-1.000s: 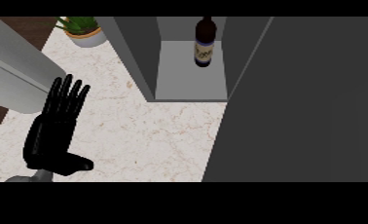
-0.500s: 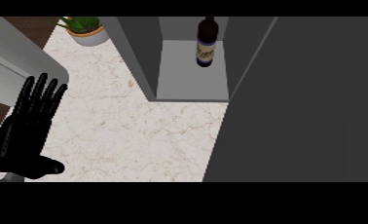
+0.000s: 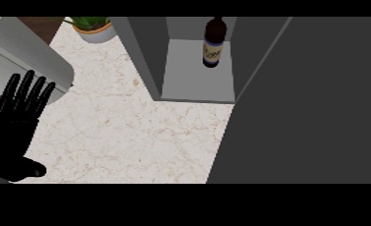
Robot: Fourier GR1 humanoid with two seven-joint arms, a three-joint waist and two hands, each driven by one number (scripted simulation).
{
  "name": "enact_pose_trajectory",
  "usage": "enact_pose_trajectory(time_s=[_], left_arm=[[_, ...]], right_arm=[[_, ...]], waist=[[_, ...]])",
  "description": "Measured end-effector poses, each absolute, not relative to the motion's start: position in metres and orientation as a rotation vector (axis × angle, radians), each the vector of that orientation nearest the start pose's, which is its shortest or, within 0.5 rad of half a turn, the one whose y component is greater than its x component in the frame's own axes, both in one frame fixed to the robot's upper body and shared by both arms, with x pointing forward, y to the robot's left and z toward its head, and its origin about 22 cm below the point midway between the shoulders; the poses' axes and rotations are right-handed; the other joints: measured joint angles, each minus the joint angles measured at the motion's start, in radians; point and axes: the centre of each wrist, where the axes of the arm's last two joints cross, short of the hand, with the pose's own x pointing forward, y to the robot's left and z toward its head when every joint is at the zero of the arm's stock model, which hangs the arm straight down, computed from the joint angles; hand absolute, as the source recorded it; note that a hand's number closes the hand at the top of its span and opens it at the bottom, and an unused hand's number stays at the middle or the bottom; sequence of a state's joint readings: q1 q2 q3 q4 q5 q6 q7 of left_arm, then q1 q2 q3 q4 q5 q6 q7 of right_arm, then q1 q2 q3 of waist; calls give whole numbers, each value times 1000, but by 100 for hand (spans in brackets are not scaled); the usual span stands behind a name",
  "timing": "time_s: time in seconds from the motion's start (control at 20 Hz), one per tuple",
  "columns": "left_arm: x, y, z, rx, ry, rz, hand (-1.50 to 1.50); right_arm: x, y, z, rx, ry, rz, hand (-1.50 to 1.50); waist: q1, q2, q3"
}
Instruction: Pick up the wine, place it into the cabinet and close the cabinet
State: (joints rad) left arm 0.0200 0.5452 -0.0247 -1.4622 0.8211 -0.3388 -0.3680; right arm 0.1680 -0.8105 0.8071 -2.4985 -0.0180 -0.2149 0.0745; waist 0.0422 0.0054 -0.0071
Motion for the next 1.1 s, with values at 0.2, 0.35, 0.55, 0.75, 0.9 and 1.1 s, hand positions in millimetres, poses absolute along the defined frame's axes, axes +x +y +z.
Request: enact_pose_trajectory(time_s=[0.2,0.35,0.55,0.75,0.9,1.1], left_arm=[[240,363,33,-461,-1845,88,-150],[243,366,36,-470,-1846,83,-150],[245,370,38,-479,-1845,72,-150],[247,374,37,-481,-1840,67,-150],[248,378,37,-473,-1841,75,-150],[248,386,34,-455,-1835,88,-150]], right_arm=[[96,-185,154,394,-1815,832,150],[105,-182,159,378,-1847,821,150],[122,-174,168,357,-1886,765,150],[137,-143,173,477,-1877,688,150],[157,-111,180,524,-1861,662,150],[191,-64,199,540,-1832,648,150]], waist=[[13,3,-1],[23,7,-2],[38,9,-3],[43,8,-3],[38,5,-2],[22,3,1]])
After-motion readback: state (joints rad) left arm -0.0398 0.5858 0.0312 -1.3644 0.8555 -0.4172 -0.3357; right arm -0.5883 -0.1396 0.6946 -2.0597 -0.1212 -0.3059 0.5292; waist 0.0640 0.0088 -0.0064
